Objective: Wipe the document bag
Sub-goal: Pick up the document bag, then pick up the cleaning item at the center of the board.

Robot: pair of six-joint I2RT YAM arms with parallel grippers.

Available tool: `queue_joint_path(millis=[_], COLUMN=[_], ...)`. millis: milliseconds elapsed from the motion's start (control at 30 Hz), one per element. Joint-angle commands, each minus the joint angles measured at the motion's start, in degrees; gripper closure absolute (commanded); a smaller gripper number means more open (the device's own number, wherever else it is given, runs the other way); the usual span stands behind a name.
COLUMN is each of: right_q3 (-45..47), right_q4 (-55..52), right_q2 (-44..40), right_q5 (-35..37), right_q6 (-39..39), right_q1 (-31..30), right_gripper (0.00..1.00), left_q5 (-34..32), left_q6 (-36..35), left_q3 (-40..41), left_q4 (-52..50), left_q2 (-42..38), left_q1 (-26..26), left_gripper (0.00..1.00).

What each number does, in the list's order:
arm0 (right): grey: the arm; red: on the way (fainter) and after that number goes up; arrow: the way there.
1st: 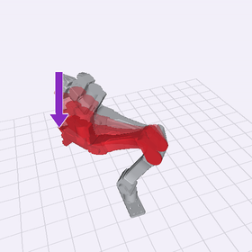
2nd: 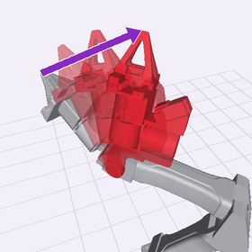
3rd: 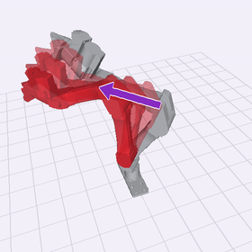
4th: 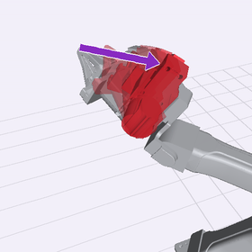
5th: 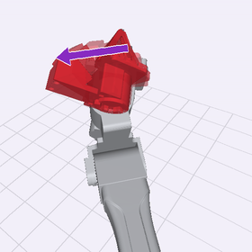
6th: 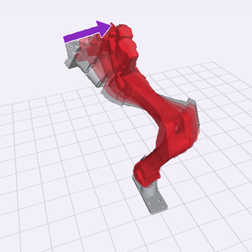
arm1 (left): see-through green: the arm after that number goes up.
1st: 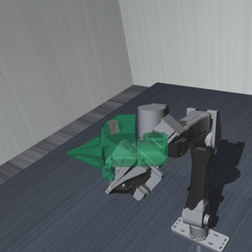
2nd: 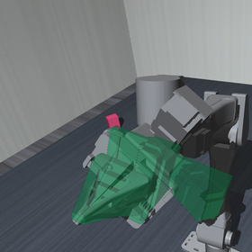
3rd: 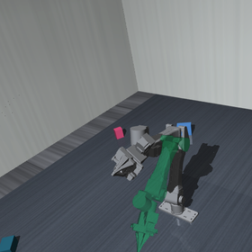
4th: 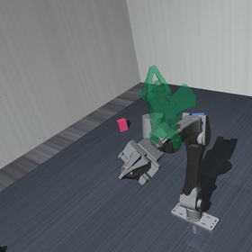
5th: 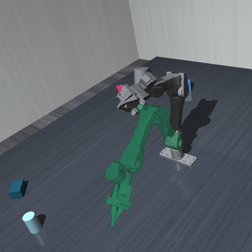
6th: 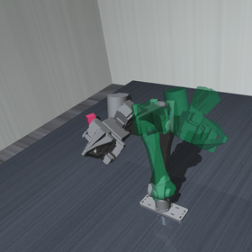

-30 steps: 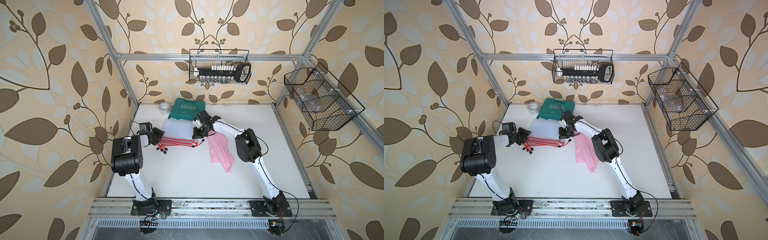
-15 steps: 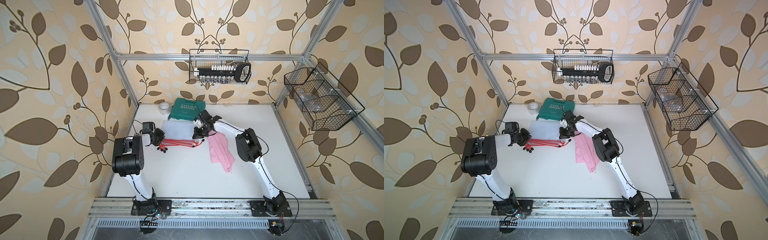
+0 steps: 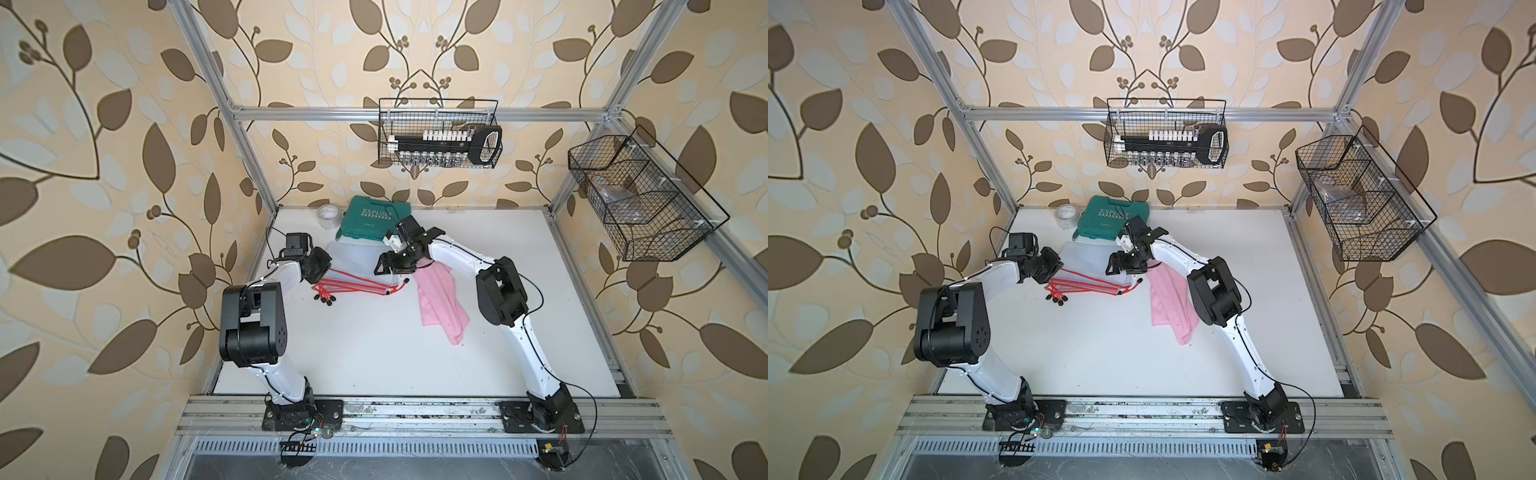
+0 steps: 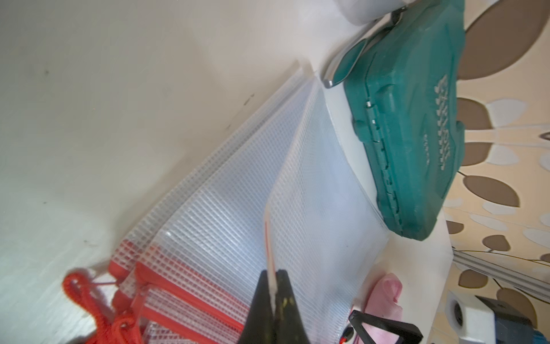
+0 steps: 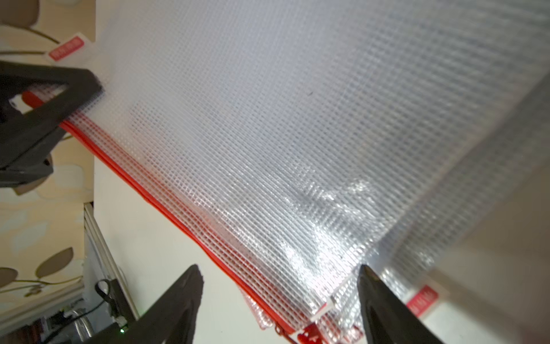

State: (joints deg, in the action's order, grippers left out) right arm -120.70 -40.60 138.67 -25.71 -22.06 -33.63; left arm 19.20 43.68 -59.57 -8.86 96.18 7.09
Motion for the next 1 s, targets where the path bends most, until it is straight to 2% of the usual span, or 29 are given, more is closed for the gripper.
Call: queue_joint_path(millis=[0,133,300,400,567,700,733,767,867,900,933,967], right_q3=[0.65,8.19,21.97,27.12,30.74,32.02,32.4,32.77,34.84,36.03,37.0,38.24], right_q4=[-5.61,-10.38,-13.13,-12.89,-10.22,-7.5,-6.8,-6.35,-5.61,-5.02,-4.52,-4.12], right_q2=[-9.45,-17.42,-23.52,-23.81,-21.41,-18.74,-18.49,-18.41,-19.08,-19.59,-20.35,-21.33], right_q5=[4.63,11.73,22.1,26.49,31.73,32.03,31.82,31.63,31.78,31.25,30.71,30.26], right_q6=[2.6,3.46,4.87,5.92,6.81,6.95,6.95,6.87,5.68,5.42,5.2,5.12], right_q1=[0.75,2.16,3.67,3.99,4.07,4.01,3.85,3.55,2.9,2.88,3.02,2.89], right_gripper=[0.07,0.02,0.02,0.02,0.02,0.03,0.06,0.15,0.54,0.61,0.64,0.73], left_q5=[4.24,6.43,6.46,5.15,2.89,-0.03,-0.67,-1.43,-2.93,-3.19,-3.36,-3.58], left_q6=[1.27,4.45,8.62,11.63,14.35,16.9,17.39,18.16,19.58,19.75,19.78,19.78], left_q3=[-3.04,-0.07,9.01,15.47,22.97,28.9,30.3,31.85,35.28,35.88,36.33,36.58], left_q4=[-4.1,-6.05,-7.09,-6.25,-7.42,-7.91,-7.89,-7.34,-4.9,-4.04,-3.13,-2.12], left_q2=[-5.26,-11.0,-21.16,-26.85,-34.74,-40.29,-41.01,-41.94,-42.15,-41.31,-40.32,-39.07], left_q1=[-0.34,-0.63,-4.15,-6.79,-11.38,-15.32,-16.17,-17.13,-19.63,-20.42,-21.08,-22.01], left_gripper=[1.0,1.0,1.0,1.0,1.0,1.0,1.0,1.0,1.0,1.0,1.0,1.0])
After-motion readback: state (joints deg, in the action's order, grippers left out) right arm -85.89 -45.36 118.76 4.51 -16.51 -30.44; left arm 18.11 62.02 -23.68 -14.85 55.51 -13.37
